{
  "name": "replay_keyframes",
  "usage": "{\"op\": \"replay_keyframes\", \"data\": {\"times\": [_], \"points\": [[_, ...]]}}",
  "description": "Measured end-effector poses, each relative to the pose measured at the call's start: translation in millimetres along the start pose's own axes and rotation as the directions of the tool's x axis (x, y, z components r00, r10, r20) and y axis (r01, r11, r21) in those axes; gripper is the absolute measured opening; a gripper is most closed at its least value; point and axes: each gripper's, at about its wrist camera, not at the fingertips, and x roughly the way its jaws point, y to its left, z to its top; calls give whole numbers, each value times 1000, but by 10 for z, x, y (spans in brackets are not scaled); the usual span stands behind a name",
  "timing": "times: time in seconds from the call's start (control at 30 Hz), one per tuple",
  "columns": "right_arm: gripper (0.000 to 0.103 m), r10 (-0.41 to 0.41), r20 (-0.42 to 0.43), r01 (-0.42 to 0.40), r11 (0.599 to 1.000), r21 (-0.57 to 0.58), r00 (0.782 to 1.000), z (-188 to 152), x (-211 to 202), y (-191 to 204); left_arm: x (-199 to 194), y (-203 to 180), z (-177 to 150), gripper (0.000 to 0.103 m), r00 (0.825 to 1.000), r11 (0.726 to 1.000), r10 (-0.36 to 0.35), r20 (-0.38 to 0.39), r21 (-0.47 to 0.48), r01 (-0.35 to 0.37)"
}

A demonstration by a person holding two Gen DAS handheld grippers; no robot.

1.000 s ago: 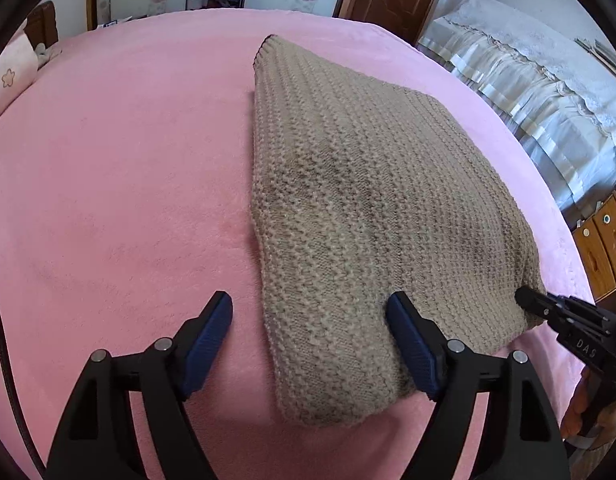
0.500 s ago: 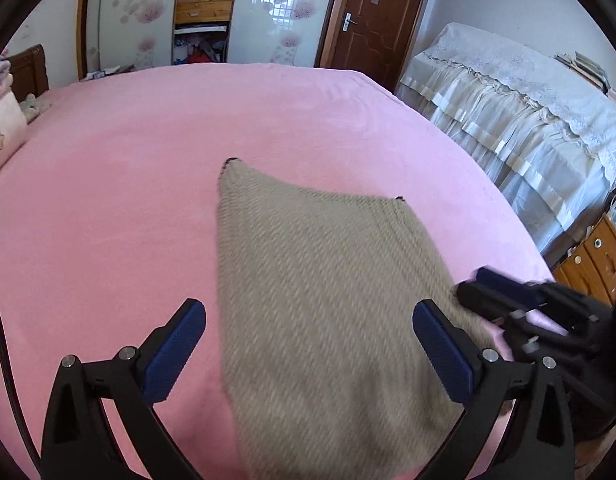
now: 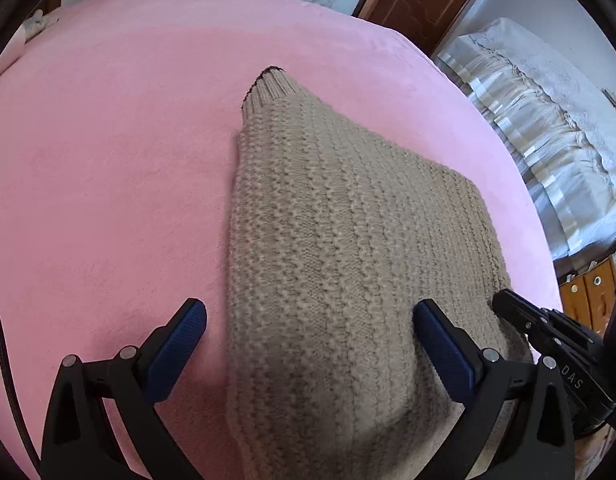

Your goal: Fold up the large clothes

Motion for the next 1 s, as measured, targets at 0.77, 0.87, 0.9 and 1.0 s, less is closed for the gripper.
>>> {"op": "replay_keyframes", "data": {"times": [0.77, 0.87, 0.9, 1.0], "points": [[99, 125, 117, -138, 984, 114, 985, 83, -1250, 52, -1284, -731, -230, 103, 998, 980, -48, 38, 197, 40], [102, 180, 146, -200, 971, 132, 973, 101, -1305, 9, -1311, -781, -256, 103, 999, 977, -33, 32, 210, 26], [102, 186, 144, -206, 970, 133, 972, 103, -1336, 7, -1299, -797, -255, 103, 999, 977, -27, 21, 211, 22], [103, 223, 132, -241, 961, 137, 966, 121, -1320, -15, -1211, -776, -257, 103, 1000, 979, -20, -23, 202, 24]]}}
